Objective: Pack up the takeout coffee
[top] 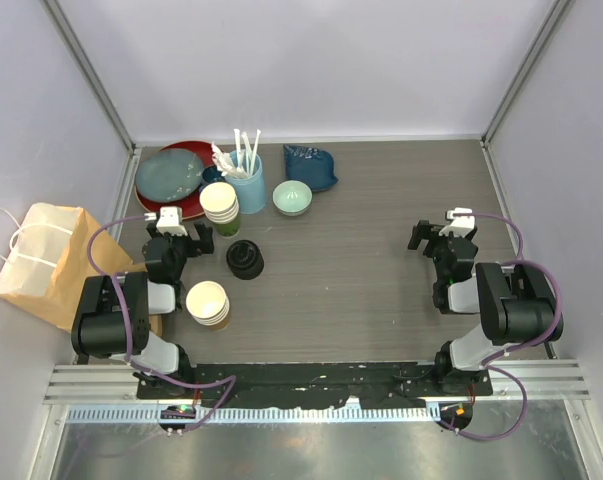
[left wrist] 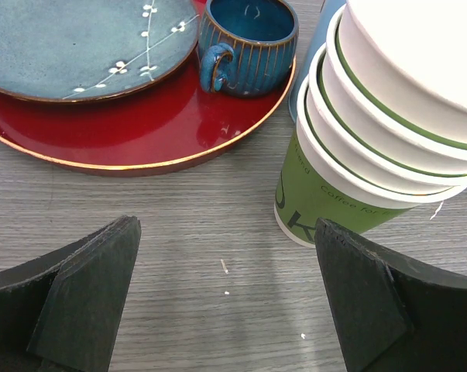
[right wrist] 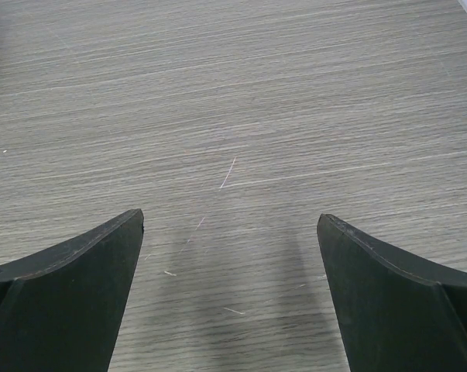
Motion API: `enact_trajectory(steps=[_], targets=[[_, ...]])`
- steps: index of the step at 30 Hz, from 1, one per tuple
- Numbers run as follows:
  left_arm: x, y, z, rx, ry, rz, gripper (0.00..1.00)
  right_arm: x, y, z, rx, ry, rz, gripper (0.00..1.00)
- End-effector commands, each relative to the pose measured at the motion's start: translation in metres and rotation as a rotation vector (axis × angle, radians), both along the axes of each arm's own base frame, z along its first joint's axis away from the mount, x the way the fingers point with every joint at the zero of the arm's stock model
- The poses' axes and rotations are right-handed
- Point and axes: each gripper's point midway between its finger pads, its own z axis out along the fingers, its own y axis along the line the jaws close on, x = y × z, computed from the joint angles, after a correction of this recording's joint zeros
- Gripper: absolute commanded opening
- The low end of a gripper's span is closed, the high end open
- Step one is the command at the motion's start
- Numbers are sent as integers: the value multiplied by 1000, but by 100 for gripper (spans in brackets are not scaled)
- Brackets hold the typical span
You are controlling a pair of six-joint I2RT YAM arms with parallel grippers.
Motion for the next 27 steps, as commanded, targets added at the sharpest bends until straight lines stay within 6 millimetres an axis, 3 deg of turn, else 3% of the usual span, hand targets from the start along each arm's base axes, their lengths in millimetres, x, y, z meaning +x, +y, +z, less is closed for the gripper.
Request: enact_trajectory(steps=[1, 7, 12, 13, 14, 16, 19, 26, 27], targets=[[3, 2, 7, -4, -26, 14, 100, 4, -1, 14, 5, -53, -11, 100], [3, 2, 8, -3, -29, 15, 100, -1, -12, 18, 25, -66, -91, 99], [3, 8, 23, -11, -58, 56, 100, -6, -14, 50, 20, -120, -98, 98], [0, 16, 9, -15, 26, 102, 100, -7, -14, 50, 22, -103, -103, 98], [7, 21, 27, -19, 4, 127, 100, -8, -15, 57, 23, -117, -109, 97], [7, 26, 21, -34, 66, 158, 100, -11, -15, 76, 54, -171, -120, 97], [8, 23, 33, -43, 52, 137, 100, -9, 0, 101, 128, -250, -46, 97], [-7, 25, 57, -59, -13, 130, 100, 6, 38, 137, 281, -254, 132, 91], [-10, 26, 52, -66, 24, 133, 100, 7, 43, 142, 305, -253, 149, 90]])
